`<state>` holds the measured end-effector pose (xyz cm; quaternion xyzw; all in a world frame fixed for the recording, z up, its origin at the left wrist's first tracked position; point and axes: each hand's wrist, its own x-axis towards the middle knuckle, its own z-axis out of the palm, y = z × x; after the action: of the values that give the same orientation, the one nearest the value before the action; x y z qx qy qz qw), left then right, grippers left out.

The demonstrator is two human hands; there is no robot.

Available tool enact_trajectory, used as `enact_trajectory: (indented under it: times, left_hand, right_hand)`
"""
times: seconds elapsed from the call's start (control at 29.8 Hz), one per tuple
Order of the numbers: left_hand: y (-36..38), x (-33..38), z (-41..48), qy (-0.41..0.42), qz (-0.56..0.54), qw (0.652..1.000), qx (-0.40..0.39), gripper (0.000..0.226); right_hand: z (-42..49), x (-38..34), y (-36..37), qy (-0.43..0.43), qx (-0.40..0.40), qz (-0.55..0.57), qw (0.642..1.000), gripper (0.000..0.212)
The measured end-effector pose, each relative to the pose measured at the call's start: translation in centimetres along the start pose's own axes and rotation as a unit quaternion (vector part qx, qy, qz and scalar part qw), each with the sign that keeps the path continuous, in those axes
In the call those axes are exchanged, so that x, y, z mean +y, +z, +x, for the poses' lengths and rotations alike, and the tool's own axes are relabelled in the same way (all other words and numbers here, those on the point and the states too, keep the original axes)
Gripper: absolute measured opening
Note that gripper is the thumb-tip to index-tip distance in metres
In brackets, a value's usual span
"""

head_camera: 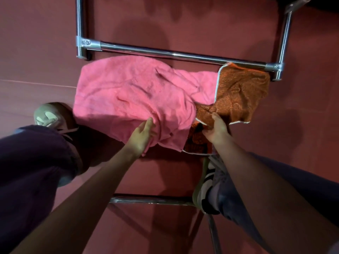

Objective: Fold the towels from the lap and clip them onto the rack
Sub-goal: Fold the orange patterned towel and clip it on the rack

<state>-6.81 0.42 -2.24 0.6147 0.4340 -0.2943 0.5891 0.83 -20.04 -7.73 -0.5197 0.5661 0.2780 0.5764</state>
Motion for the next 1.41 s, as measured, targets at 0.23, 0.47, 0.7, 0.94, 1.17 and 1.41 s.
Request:
enact_trajectory:
  times: [0.23, 0.47, 0.7, 0.94, 1.17, 1.41]
  left_hand:
    - [1.6, 1.9, -0.8, 0.011, -0.038, 0.999, -0.002, 0.034]
    - [3.3, 6.2, -6.3, 0.055, 0.008, 0.997, -0.045, 0.041]
    - [3.3, 10.5, -13.5, 0.277, 0.202, 0.938, -0.045, 0.052]
    - [2.9, 16.4, -24.3, 0.501, 0.216, 0.835, -0.068, 0.06]
    - [1.3, 19.2, -34.6, 0.484, -0.036, 0.861, -0.153, 0.011]
    - [-1.1, 17.9, -40.6, 0.405, -0.16, 0.859, -0.27, 0.04]
  right_hand:
    - [-1.9, -1.6, 0.1, -0.05, 0.025, 0.105, 0.993, 0.009]
    - [-10.4, -2.5, 0.1, -0.172, -0.04, 0.059, 0.982, 0.019]
    - [-23.3, -8.1, -1.8, -0.31, -0.11, -0.004, 0.944, 0.025]
    - [-38.4, -11.7, -6.0, -0.374, -0.281, -0.007, 0.884, 0.037]
    - [-45.6, -9.8, -9.1, -0.481, -0.326, -0.086, 0.81, 0.03]
    - [-47.7, -2.4, -13.3, -0.415, -0.436, -0.099, 0.793, 0.031]
